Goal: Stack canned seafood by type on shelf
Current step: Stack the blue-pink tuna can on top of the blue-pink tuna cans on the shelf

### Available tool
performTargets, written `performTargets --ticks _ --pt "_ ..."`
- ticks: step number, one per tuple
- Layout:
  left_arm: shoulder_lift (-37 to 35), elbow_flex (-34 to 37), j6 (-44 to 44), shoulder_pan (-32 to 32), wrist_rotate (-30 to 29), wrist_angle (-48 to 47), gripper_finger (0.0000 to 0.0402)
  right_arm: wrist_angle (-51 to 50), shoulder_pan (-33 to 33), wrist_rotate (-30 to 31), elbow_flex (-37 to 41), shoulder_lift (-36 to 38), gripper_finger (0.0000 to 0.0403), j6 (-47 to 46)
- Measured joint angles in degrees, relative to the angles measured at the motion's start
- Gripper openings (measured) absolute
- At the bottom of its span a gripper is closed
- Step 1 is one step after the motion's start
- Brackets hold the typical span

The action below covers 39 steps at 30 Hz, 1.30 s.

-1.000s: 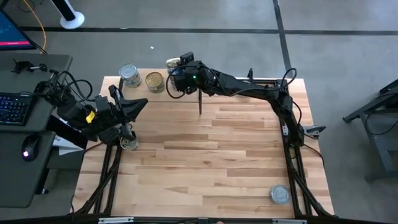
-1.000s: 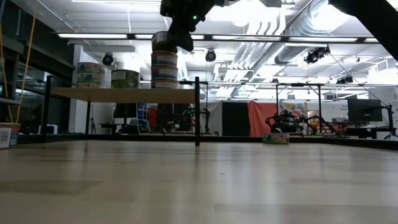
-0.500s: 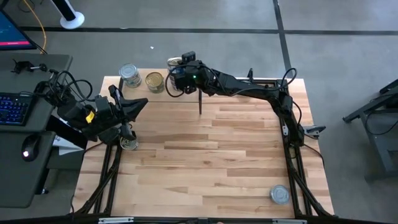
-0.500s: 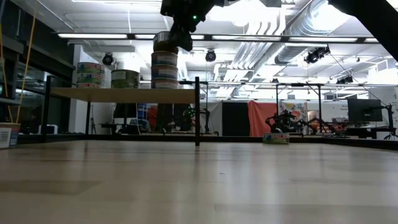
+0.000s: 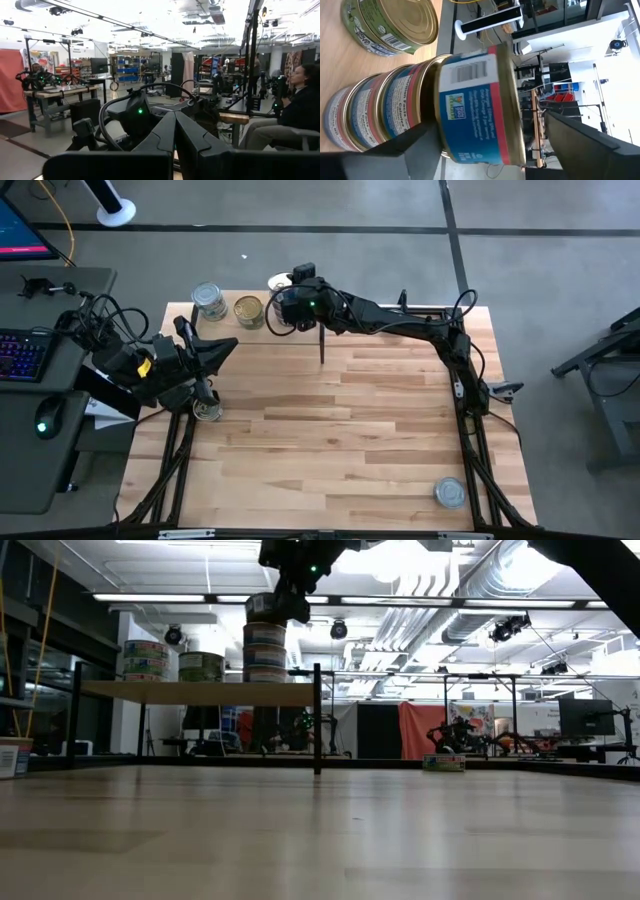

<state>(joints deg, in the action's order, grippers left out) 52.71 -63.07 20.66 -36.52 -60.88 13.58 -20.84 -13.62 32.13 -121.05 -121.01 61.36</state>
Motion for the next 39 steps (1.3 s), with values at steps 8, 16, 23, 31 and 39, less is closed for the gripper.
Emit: performTargets --ticks 8,16,23,31,39 --pt "0.0 0.0 0.0 0.0 0.0 0.0 0.0 -4.2 0.6 -1.2 -4.0 -0.1 0.034 -5.7" --pt "0.0 0.0 0.1 0.0 0.0 0.0 0.0 -13.2 0.1 -3.8 -9.3 -0.1 0.0341 -12.2" --pt "0.0 0.0 0.0 0.0 0.0 0.0 0.0 -17.5 0.1 -6.4 -9.5 0.0 0.0341 -15.3" --pt "0.0 0.0 0.1 0.0 0.0 0.0 0.0 -14.9 0.1 -7.7 -9.5 0.0 0.0341 -17.9" --pt "0.0 0.0 0.1 0.0 0.0 0.0 0.0 -13.8 -0.6 -7.6 -9.5 0.0 0.0341 -18.3"
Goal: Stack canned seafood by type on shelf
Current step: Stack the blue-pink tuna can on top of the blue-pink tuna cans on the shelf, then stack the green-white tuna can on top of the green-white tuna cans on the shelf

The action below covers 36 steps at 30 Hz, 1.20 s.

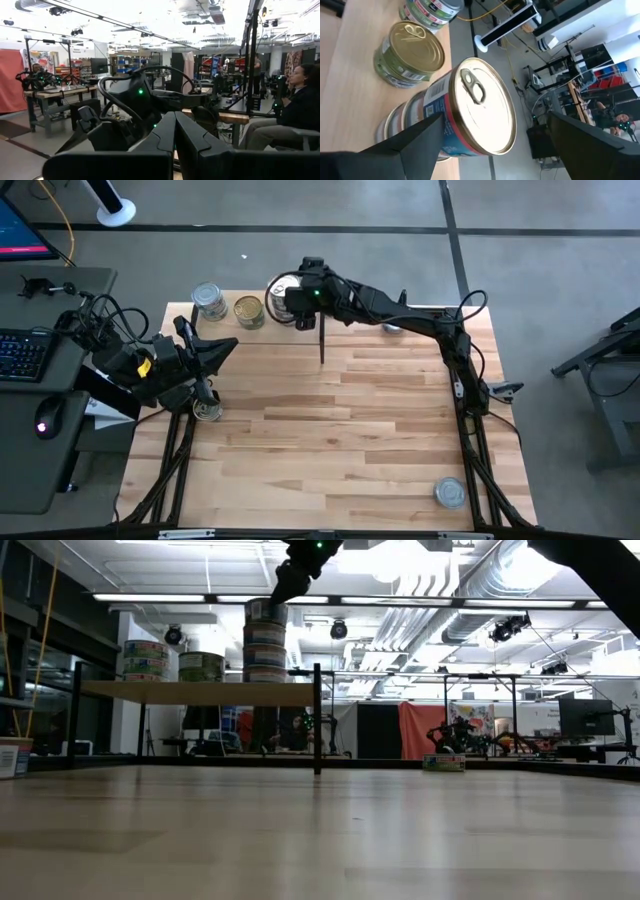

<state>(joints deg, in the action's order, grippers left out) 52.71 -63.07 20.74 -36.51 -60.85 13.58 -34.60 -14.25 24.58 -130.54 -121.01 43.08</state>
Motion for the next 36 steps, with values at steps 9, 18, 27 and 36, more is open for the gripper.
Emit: performTargets --ticks 9,18,27,36 --pt "0.0 0.0 0.5 0.0 0.0 0.0 0.0 1.8 -0.4 -1.0 0.0 0.0 0.0341 -0.8" --pt "-0.2 0.0 -2.5 -1.0 0.0 -0.5 0.0 -7.2 1.7 -6.7 0.0 7.2 0.0341 -17.5" --pt "-0.2 0.0 -2.2 1.0 2.9 -0.7 0.0 -31.9 2.0 -26.0 2.8 12.7 0.0341 -35.7" --pt "-0.1 0.0 -12.4 6.4 18.4 -10.4 0.0 -25.1 8.3 -27.0 41.5 23.4 0.0341 -48.1"
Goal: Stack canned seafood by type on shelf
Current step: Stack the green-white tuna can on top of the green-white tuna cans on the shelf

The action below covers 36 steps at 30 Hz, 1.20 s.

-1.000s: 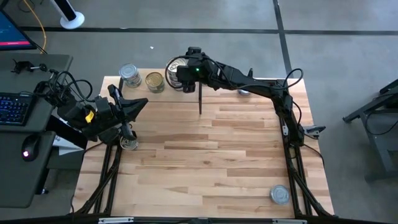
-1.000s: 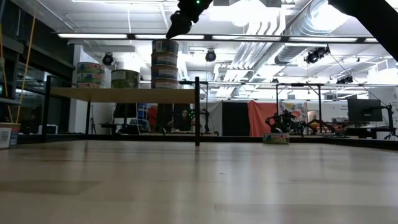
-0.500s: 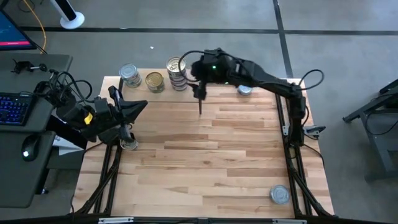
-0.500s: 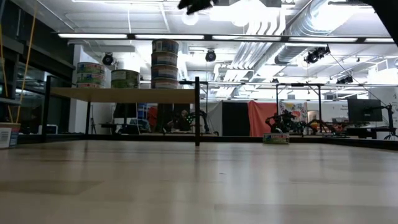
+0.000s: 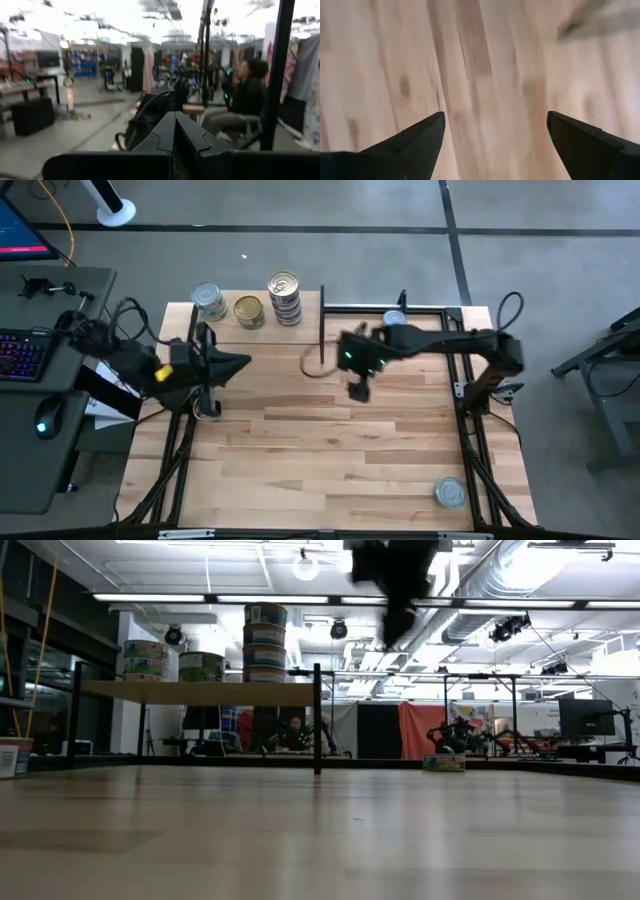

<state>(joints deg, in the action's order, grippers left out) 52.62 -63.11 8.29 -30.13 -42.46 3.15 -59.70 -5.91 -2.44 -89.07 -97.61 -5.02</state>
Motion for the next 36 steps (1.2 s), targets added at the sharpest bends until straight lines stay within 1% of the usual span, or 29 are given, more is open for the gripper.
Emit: performTargets --ticks 3,5,6,8,10,12,14,17,19,21,23,25,26,27,29,33,34,36 --pt "0.4 0.0 -4.1 3.2 3.0 -4.4 0.0 5.1 0.5 1.4 15.1 8.1 0.0341 -9.1" --pt "1.3 0.0 -5.7 6.3 6.3 -5.1 0.0 7.9 -0.2 5.0 22.5 14.2 0.0341 -16.8" --pt "2.1 0.0 -6.3 8.3 8.6 -4.7 0.0 8.8 -0.9 7.7 25.6 17.1 0.0341 -21.2" --pt "4.5 0.0 -7.4 13.4 15.3 -2.6 0.0 9.5 -3.4 12.7 30.9 21.5 0.0341 -30.2" --pt "8.7 0.0 -9.8 19.7 23.3 0.6 0.0 12.8 -7.3 14.7 34.9 25.0 0.0341 -35.7" --pt "14.0 -0.1 -13.9 25.6 31.1 2.8 0.0 18.6 -11.1 16.6 37.9 27.8 0.0341 -36.4" --pt "19.3 0.1 -20.2 29.2 36.6 3.9 0.0 25.2 -14.4 18.7 40.0 29.0 0.0341 -36.0" --pt "24.9 0.2 -29.4 31.3 46.2 7.3 0.0 35.4 -18.2 18.0 41.6 29.6 0.0341 -31.0" --pt "27.2 0.0 -32.5 30.7 50.1 9.2 0.0 40.2 -20.1 16.2 42.1 29.2 0.0341 -23.7" --pt "28.8 0.0 -33.7 29.2 50.4 10.1 0.0 43.3 -21.9 16.1 42.2 28.1 0.0341 -18.6" --pt "29.7 0.1 -33.7 27.5 48.6 10.6 0.0 44.3 -24.5 17.0 42.2 26.9 0.0335 -17.4" --pt "29.6 0.1 -33.7 26.2 45.4 10.9 0.0 43.1 -28.3 18.4 42.2 24.8 0.0313 -17.4" --pt "29.5 0.0 -33.7 25.7 43.7 11.1 0.0 41.8 -30.4 18.7 42.2 23.2 0.0295 -18.0" --pt "29.5 0.0 -33.7 25.3 42.0 11.2 0.0 40.9 -32.4 18.7 42.3 21.6 0.0272 -18.8" --pt "29.6 0.0 -33.7 25.0 39.0 10.9 0.0 40.9 -35.8 17.7 42.3 18.4 0.0209 -20.1" --pt "29.6 0.0 -33.8 24.7 35.4 11.0 0.0 43.5 -39.7 15.5 42.3 12.8 0.0044 -20.4" --pt "29.6 0.0 -33.8 24.7 34.8 11.0 0.0 44.7 -40.1 15.2 42.3 11.9 0.0023 -19.6" --pt "29.6 0.0 -33.8 24.7 33.9 10.8 0.0 47.4 -40.4 15.1 42.3 10.4 0.002 -19.5"
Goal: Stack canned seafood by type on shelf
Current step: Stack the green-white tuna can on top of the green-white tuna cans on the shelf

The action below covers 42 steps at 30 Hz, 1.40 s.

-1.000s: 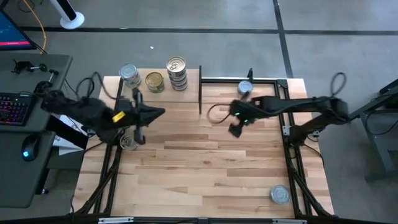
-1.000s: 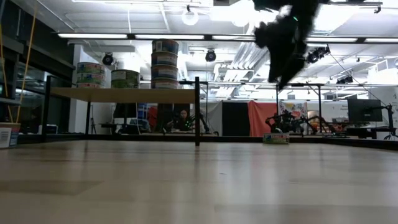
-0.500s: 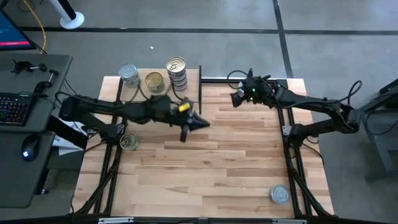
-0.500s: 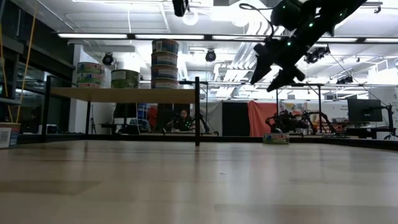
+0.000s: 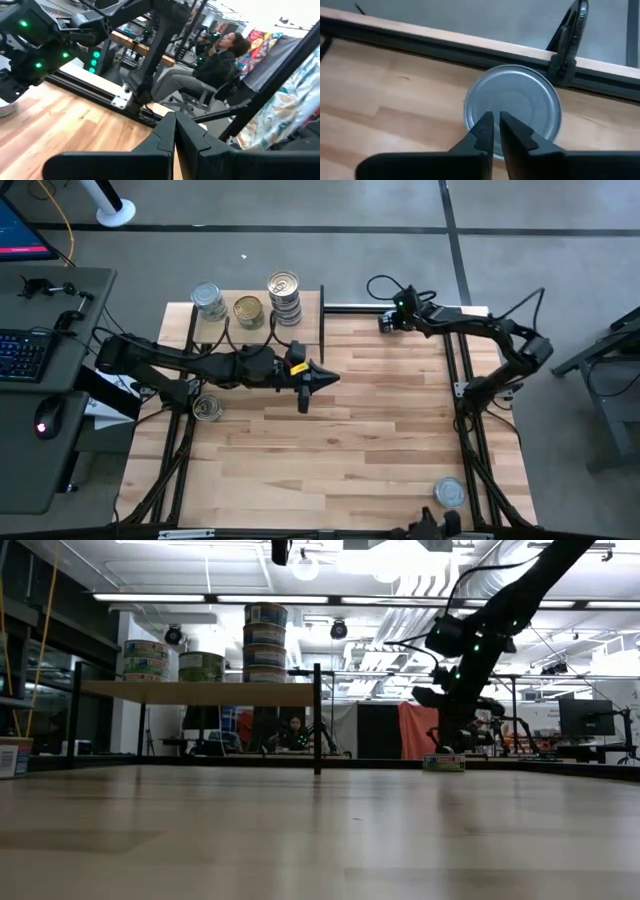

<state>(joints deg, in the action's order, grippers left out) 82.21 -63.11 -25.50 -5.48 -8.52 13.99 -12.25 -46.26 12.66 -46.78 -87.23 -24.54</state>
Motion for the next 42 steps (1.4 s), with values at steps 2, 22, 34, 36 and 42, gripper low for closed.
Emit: performTargets --ticks 2,22,34,36,42 --pt "0.0 0.0 0.0 0.0 -0.7 0.0 0.0 1.2 0.0 1.2 0.0 -1.3 0.0018 -0.9" --pt "0.0 0.0 5.7 -3.4 -2.0 -2.7 0.0 -0.9 4.7 -0.3 -0.4 -7.6 0.0 -3.6" --pt "-0.1 1.7 9.6 -6.4 -2.2 -25.6 0.0 -13.7 34.5 -4.8 -0.1 -3.6 0.0 -11.0" --pt "-0.1 4.7 8.9 -7.7 -2.2 -25.2 0.0 -11.6 40.5 -4.7 -0.1 -3.8 0.0 -15.3" --pt "-0.8 19.9 3.2 -9.2 -2.2 -0.3 0.0 -0.3 54.1 -3.5 0.2 -5.0 0.0 -21.7"
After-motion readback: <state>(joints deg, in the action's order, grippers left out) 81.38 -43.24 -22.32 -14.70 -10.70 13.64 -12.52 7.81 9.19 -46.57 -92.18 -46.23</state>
